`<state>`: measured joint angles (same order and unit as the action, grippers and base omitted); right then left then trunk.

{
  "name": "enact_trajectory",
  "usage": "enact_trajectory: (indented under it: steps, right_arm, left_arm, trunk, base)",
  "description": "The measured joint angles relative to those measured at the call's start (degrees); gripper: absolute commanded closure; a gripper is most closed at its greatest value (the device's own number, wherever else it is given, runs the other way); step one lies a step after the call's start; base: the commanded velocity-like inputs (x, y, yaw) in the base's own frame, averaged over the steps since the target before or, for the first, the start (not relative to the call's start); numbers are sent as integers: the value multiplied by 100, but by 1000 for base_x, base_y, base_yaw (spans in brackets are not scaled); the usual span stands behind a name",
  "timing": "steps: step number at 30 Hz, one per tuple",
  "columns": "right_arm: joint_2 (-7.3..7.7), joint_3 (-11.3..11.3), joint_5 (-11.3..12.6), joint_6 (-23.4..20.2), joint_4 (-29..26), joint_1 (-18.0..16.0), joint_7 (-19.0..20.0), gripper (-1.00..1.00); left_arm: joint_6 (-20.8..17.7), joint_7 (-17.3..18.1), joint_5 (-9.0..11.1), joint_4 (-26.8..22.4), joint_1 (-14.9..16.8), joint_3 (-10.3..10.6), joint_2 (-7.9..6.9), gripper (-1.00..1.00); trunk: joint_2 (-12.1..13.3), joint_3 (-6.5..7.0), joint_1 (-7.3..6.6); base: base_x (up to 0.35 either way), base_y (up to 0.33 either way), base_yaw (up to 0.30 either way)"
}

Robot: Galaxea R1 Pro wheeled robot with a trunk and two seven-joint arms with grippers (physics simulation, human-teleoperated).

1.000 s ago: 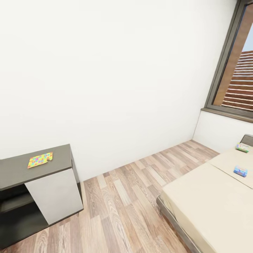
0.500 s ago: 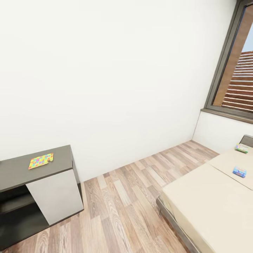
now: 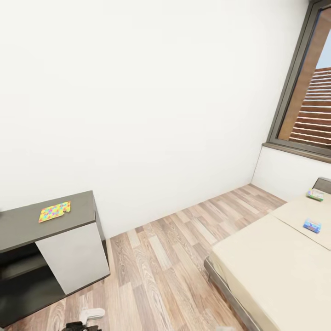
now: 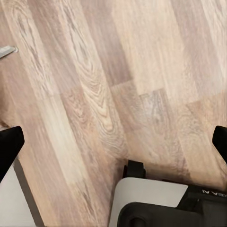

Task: Put all the toys in the child's room - the three board games (two on the bed and one on the table), the two jigsaw puzzles on the table, and the tennis ball on the table - inside the toy box on the table in the child's room.

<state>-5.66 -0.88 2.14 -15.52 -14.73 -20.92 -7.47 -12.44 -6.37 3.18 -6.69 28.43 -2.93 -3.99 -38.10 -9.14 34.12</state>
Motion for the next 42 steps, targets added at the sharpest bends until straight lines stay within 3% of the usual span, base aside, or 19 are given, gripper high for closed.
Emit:
enact_trajectory:
  steps: [5,12,18,23,27,30,38,42]
  right_arm:
    - [-123,2,-6,56,-12,-145,3,-100]
    - [-169,33,-28,420,50,-165,1,-100]
    - [-137,37,-35,638,460,-119,3,-100]
    - [-105,36,-78,1129,992,-58,4,-100]
    - [-91,43,-93,1578,1275,-25,7,-100]
    - [-74,40,-97,1801,1367,263,6,-100]
    - [-56,59,-105,1912,1410,1007,2,-100]
    - [-52,63,-104,1921,1413,1332,0,-100]
  left_arm:
    - [166,21,2,-76,60,4,-25,-100]
    - [744,27,1,52,72,32,-40,-100]
    - [995,29,-32,548,60,44,-45,-100]
    - [1203,28,-43,697,-22,53,-45,-100]
    - [1294,27,-46,738,-238,59,-52,-100]
    - [1339,23,-50,751,-571,67,-56,-100]
    - [1563,18,-86,756,-1372,84,-58,-100]
    - [1607,17,-91,757,-1785,91,-58,-100]
  trunk:
    - [201,90,-110]
    - [482,216,-264]
    - [724,324,-396]
    - [925,414,-506]
    - [1086,486,-595]
    - [1206,538,-661]
    - [1528,684,-837]
    - [1530,685,-838]
  base:
    - [0,0,0]
    - [0,0,0]
    - [0,0,0]
    - [0,0,0]
    - [0,0,0]
    - [0,0,0]
    - [0,0,0]
    - [0,0,0]
